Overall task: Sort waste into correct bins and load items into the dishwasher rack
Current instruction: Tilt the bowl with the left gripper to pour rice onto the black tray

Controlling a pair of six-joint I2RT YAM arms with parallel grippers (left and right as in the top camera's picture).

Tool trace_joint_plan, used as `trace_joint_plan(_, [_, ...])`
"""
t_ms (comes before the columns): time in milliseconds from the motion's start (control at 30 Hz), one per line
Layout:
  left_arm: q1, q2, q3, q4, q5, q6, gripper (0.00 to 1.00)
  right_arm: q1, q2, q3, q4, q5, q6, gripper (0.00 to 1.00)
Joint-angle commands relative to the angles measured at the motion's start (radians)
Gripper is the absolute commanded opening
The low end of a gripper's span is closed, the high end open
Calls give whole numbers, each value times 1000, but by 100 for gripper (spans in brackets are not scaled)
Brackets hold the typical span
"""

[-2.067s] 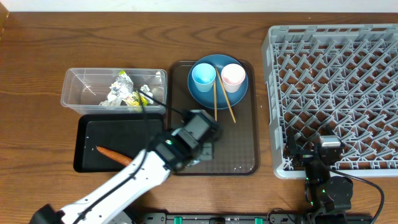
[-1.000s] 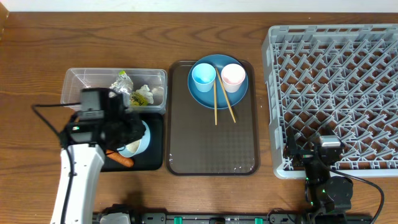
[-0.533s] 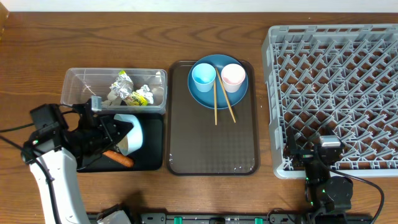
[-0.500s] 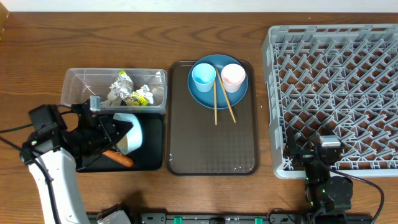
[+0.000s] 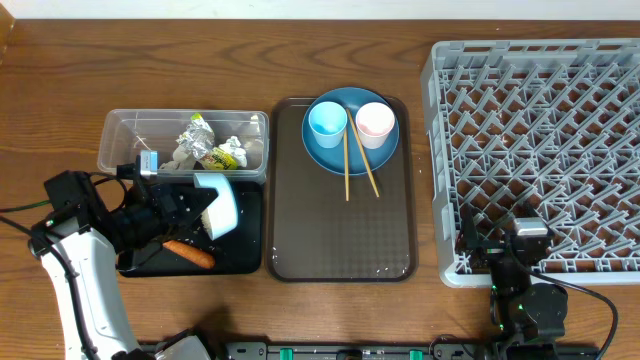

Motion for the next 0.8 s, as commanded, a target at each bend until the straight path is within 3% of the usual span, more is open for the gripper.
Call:
trace_joint_plan(0, [5, 6, -8, -15, 84, 33, 6, -1, -2, -2, -2, -1, 14, 99])
trace_joint_plan(767, [64, 6, -8, -43, 179, 34, 6, -1, -2, -2, -2, -1, 14, 99])
